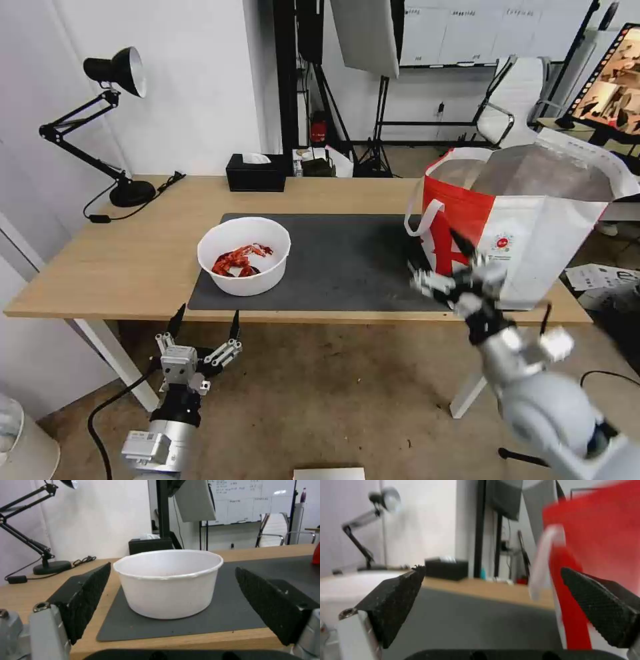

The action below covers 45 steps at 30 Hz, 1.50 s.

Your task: Pick up the trash from the table and place it into the takeout bag.

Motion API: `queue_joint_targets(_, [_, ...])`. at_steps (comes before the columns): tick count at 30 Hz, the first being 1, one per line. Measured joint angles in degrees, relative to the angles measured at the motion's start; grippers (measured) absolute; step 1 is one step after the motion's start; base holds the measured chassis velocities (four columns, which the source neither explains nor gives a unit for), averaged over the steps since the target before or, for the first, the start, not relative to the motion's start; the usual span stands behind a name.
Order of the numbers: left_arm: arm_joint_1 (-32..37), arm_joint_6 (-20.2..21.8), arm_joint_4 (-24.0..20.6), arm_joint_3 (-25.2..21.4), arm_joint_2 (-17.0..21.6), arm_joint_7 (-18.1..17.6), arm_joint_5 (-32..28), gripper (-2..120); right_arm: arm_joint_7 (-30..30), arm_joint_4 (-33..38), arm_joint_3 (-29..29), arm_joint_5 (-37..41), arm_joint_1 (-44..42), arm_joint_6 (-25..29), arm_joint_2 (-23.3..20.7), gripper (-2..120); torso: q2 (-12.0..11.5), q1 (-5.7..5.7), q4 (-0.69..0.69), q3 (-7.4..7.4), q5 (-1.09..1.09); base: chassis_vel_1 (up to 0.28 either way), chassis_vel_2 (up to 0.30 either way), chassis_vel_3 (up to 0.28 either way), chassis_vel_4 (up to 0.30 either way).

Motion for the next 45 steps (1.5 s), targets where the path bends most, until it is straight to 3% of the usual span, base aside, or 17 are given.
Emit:
queue_joint_targets(7, [-0.13,-0.16,0.63,0.54,-0.13,0.01,0.12,100,0.51,-3.71,-0.31,-7.20,-5.91,3.18,3.62,100,0.00,0.00,0.00,0.00,-0.01,0.000,0.000,0.000,0.000])
queue_joint_targets(22, [0.50,-0.58,0.63,0.15,-0.31,0.02,0.45,100,1.37,-5.15,-2.47,-6.92,-6.16,3.20,4.89,100,0.00,0.00,0.02,0.01,-0.01,0.000,0.000,0.000,0.000])
queue_joint_targets(25, [-1.34,5.69,-1.98,0.23,1.94,-4.57,-3.27,100,1.40,-5.15,-2.49,-6.82,-6.02,3.09,4.83,100,0.00,0.00,0.02,0.01,-0.01,0.000,0.000,0.000,0.000])
queue_joint_targets(26, [-1.34,5.69,-1.98,0.23,1.94,-4.57,-3.27,100,1.40,-5.15,-2.49,-6.82,-6.02,3.09,4.83,100,0.00,0.00,0.02,0.01,-0.01,0.000,0.000,0.000,0.000])
queue_joint_targets(30, [-7.64,19.86,-6.47,-4.92,9.25,-7.09,-20.42,100,1.43,-5.13,-2.51,-6.74,-5.94,3.01,4.79,100,0.00,0.00,0.04,0.01,-0.02,0.000,0.000,0.000,0.000])
queue_joint_targets(31, [-7.64,19.86,-6.47,-4.92,9.25,-7.09,-20.42,100,1.43,-5.13,-2.51,-6.74,-5.94,3.01,4.79,100,0.00,0.00,0.04,0.01,-0.02,0.000,0.000,0.000,0.000])
queue_joint_targets(34, [-14.09,28.86,-5.59,-8.61,20.08,-9.16,-39.90,100,1.44,-5.12,-2.52,-6.69,-5.89,2.95,4.77,100,-0.01,0.01,0.00,0.01,-0.02,0.000,0.000,0.000,0.000])
queue_joint_targets(35, [-14.09,28.86,-5.59,-8.61,20.08,-9.16,-39.90,100,1.44,-5.12,-2.52,-6.69,-5.89,2.95,4.77,100,-0.01,0.01,0.00,0.01,-0.02,0.000,0.000,0.000,0.000])
queue_joint_targets(38, [-21.61,36.03,-1.01,-10.51,30.84,-9.37,-57.41,100,1.46,-5.11,-2.52,-6.66,-5.86,2.91,4.75,100,-0.01,0.02,0.01,0.01,-0.01,0.000,0.000,0.000,0.000])
queue_joint_targets(39, [-21.61,36.03,-1.01,-10.51,30.84,-9.37,-57.41,100,1.46,-5.11,-2.52,-6.66,-5.86,2.91,4.75,100,-0.01,0.02,0.01,0.01,-0.01,0.000,0.000,0.000,0.000])
queue_joint_targets(42, [-32.91,45.92,4.88,-8.73,36.94,-8.38,-68.93,100,1.48,-5.10,-2.52,-6.64,-5.83,2.88,4.74,100,-0.01,0.01,0.01,0.02,-0.04,0.000,0.000,0.000,0.000])
queue_joint_targets(43, [-32.91,45.92,4.88,-8.73,36.94,-8.38,-68.93,100,1.48,-5.10,-2.52,-6.64,-5.83,2.88,4.74,100,-0.01,0.01,0.01,0.02,-0.04,0.000,0.000,0.000,0.000])
queue_joint_targets(45, [-38.94,50.43,8.59,-6.12,39.86,-8.56,-73.40,100,1.48,-5.09,-2.53,-6.63,-5.83,2.87,4.74,100,-0.01,0.02,-0.01,0.02,0.00,0.000,0.000,0.000,0.000])
